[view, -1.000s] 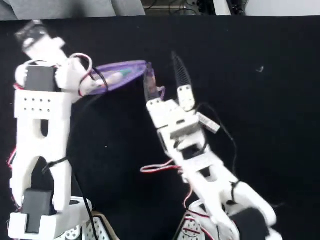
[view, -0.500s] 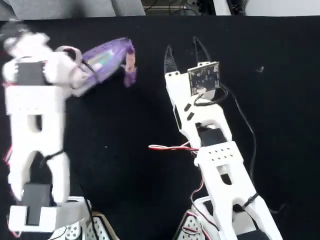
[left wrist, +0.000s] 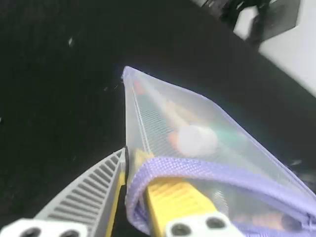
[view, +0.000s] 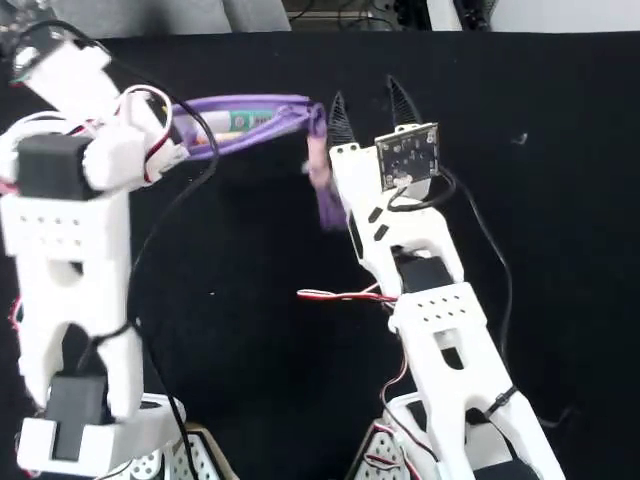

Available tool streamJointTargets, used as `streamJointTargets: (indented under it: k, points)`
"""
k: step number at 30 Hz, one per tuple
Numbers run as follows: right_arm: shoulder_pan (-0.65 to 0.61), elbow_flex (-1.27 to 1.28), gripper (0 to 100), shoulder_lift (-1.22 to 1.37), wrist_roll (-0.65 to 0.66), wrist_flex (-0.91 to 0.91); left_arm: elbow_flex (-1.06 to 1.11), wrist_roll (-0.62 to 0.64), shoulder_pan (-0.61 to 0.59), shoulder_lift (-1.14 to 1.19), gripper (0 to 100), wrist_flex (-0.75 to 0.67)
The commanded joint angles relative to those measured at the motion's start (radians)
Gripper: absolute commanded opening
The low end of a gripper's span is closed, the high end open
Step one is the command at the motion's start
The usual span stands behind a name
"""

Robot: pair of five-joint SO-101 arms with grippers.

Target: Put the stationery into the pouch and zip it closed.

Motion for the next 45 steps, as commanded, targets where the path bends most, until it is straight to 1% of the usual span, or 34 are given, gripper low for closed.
streamJointTargets:
  k: [1, 4, 5, 7, 8, 11, 14, 15, 17, 19, 21, 24, 26, 28, 31, 34, 38, 42, 45]
  points:
    - [0.012, -0.067, 20.1, -0.041, -0.006, 0.006, 0.262, -0.008, -0.033, 0.069, 3, -0.164]
    - [0.012, -0.067, 20.1, -0.041, -0.006, 0.006, 0.427, -0.011, -0.044, 0.144, 3, -0.338]
    - [0.012, -0.067, 20.1, -0.041, -0.006, 0.006, 0.435, -0.011, -0.047, 0.152, 3, -0.356]
    - [0.012, -0.067, 20.1, -0.041, -0.006, 0.006, 0.392, -0.011, -0.05, 0.152, 3, -0.345]
    - [0.012, -0.067, 20.1, -0.041, -0.006, 0.006, 0.349, -0.011, -0.05, 0.146, 3, -0.316]
    - [0.015, -0.067, 20.1, -0.041, -0.006, 0.006, 0.127, -0.011, -0.048, 0.084, 3, -0.158]
    - [0.018, -0.068, 20.1, -0.044, -0.003, 0.008, -0.048, -0.012, -0.051, 0.029, 3, -0.035]
    - [0.018, -0.068, 20.1, -0.045, 0.012, 0.009, -0.074, -0.012, -0.061, 0.02, 3, -0.011]
    - [0.014, -0.082, 20.1, -0.047, 0.075, 0.057, -0.058, -0.012, -0.087, 0.025, 3, 0.0]
    - [0.012, -0.131, 20.1, -0.044, 0.138, 0.147, 0.039, -0.014, -0.114, 0.064, 3, -0.041]
    - [0.017, -0.2, 20.1, -0.041, 0.17, 0.284, 0.174, -0.015, -0.136, 0.126, 3, -0.137]
    - [0.037, -0.289, 20.1, -0.041, 0.209, 0.522, 0.329, -0.055, -0.157, 0.209, 3, -0.284]
    - [0.055, -0.328, 20.1, -0.041, 0.233, 0.661, 0.364, -0.068, -0.18, 0.247, 3, -0.344]
    - [0.084, -0.337, 20.1, -0.041, 0.269, 0.758, 0.349, -0.066, -0.213, 0.252, 3, -0.348]
    - [0.13, -0.329, 20.1, -0.038, 0.345, 0.856, 0.341, -0.064, -0.249, 0.261, 3, -0.356]
    - [0.175, -0.283, 20.1, -0.022, 0.442, 0.891, 0.354, -0.063, -0.271, 0.269, 3, -0.382]
    - [0.198, -0.208, 20.1, 0.064, 0.542, 0.89, 0.366, -0.063, -0.286, 0.302, 3, -0.419]
    - [0.219, -0.194, 20.1, 0.208, 0.588, 0.879, 0.34, -0.063, -0.295, 0.341, 3, -0.414]
    - [0.236, -0.189, 20.1, 0.326, 0.617, 0.802, 0.331, -0.063, -0.305, 0.364, 3, -0.413]
